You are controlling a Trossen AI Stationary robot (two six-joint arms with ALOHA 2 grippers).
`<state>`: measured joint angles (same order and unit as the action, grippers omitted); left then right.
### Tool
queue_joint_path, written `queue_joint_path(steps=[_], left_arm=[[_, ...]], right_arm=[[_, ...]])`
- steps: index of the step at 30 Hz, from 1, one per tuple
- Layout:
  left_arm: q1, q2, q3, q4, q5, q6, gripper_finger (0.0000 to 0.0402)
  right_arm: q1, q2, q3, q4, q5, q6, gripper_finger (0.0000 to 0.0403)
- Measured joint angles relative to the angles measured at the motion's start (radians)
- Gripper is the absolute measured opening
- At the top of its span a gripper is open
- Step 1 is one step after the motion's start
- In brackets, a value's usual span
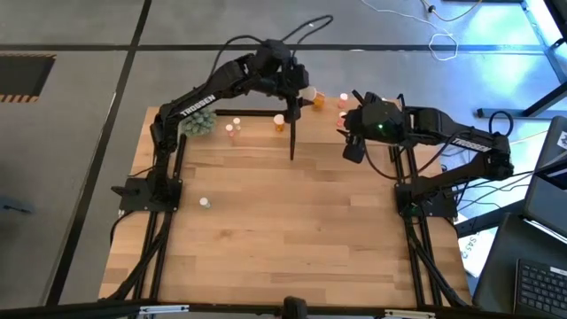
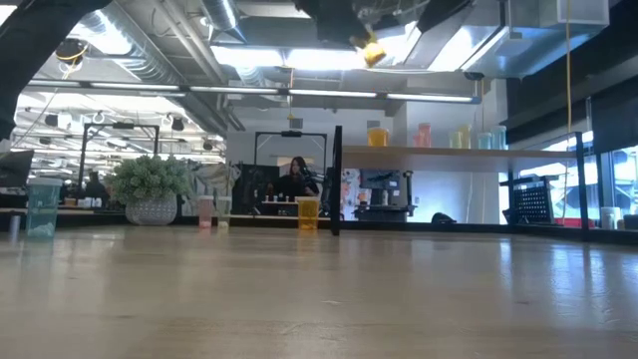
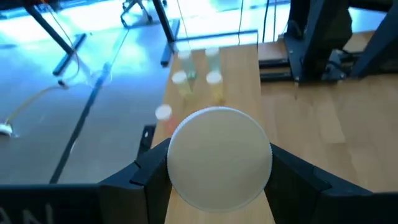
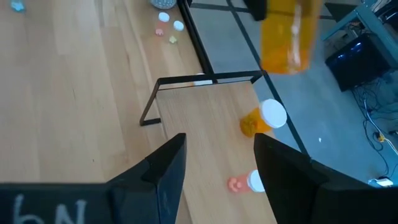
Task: Pick and place medicine bottles onto shelf by color
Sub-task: Put the bottom orange pill bottle on the shelf aligned with the other orange pill bottle
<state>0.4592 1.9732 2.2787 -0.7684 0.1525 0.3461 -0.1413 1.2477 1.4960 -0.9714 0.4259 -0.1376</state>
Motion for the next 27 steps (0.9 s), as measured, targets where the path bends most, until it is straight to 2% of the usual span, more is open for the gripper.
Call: queue_joint_path(steps=[5, 11, 16, 22, 27], left_arm=[[-0.009, 0.005, -0.003, -0.042, -0.001, -0.001, 0.0200], [-0.040, 0.004, -0.003, -0.042, 0.003, -0.003, 0.0200], [-0.060, 0.004, -0.003, -0.044, 0.053, -0.021, 0.0199], [-0.091, 0.004, -0.003, -0.030, 0.049, -0.001, 0.0199], [-0.095, 0.004, -0.003, -0.032, 0.010, 0.003, 0.0199]], right_arm=[[0.000, -0.012, 0.000, -0.001, 0.000, 0.025, 0.0191], [0.000, -0.001, 0.001, 0.005, 0.000, -0.043, 0.0191], [0.000, 0.014, 0.001, 0.054, 0.001, -0.084, 0.0191], [0.000, 0.032, 0.001, 0.057, -0.005, -0.081, 0.0191], [-0.001, 0.036, 0.001, 0.061, 0.038, -0.130, 0.0190]])
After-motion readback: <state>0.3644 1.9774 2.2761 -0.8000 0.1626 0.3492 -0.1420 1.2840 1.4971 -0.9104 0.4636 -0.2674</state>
